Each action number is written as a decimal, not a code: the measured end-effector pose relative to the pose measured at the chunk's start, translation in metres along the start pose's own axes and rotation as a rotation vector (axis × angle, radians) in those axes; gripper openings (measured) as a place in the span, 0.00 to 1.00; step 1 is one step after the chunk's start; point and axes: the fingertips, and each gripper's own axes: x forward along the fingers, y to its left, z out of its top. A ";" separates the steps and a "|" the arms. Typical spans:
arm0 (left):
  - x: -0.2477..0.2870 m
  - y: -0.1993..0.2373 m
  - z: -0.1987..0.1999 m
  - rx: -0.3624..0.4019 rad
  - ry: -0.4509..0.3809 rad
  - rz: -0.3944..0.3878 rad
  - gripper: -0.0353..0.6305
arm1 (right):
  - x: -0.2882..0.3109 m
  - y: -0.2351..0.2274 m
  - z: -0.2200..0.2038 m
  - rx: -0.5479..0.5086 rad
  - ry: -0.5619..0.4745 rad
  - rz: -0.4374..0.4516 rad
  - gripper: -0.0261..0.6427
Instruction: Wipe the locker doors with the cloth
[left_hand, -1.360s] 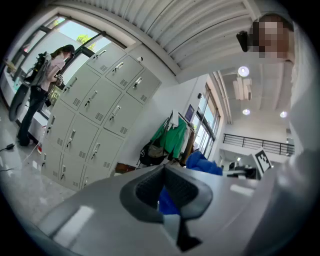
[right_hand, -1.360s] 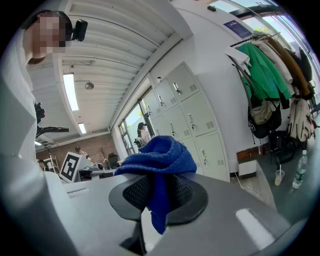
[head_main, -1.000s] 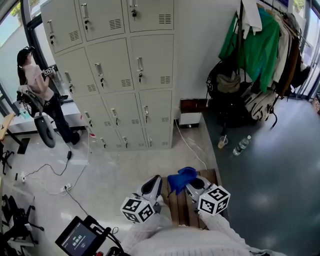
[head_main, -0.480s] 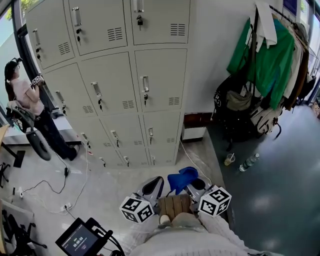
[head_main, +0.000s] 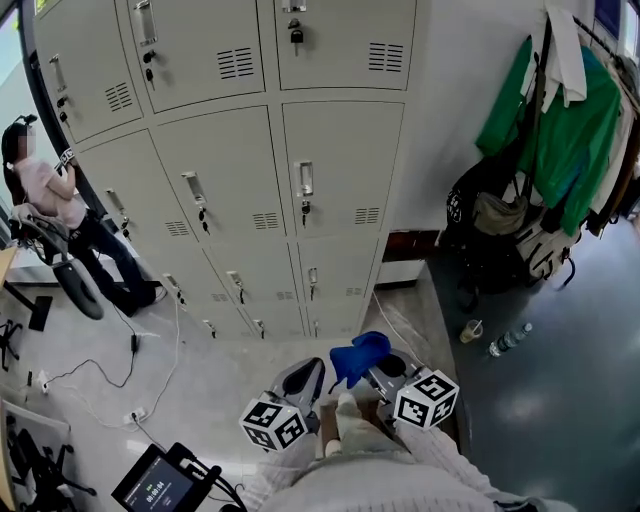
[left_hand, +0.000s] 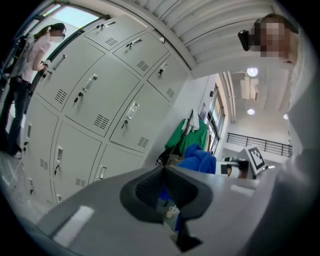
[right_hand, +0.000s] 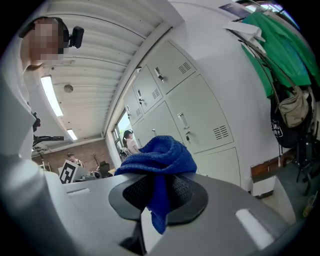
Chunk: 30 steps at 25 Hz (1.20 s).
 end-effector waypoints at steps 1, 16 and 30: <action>0.007 0.005 0.004 0.003 -0.002 0.005 0.06 | 0.007 -0.006 0.004 0.000 0.001 0.005 0.12; 0.142 0.043 0.091 -0.008 -0.122 -0.013 0.06 | 0.085 -0.098 0.088 -0.046 -0.023 0.098 0.11; 0.185 0.061 0.092 -0.039 -0.093 -0.008 0.06 | 0.115 -0.138 0.106 -0.032 -0.009 0.121 0.12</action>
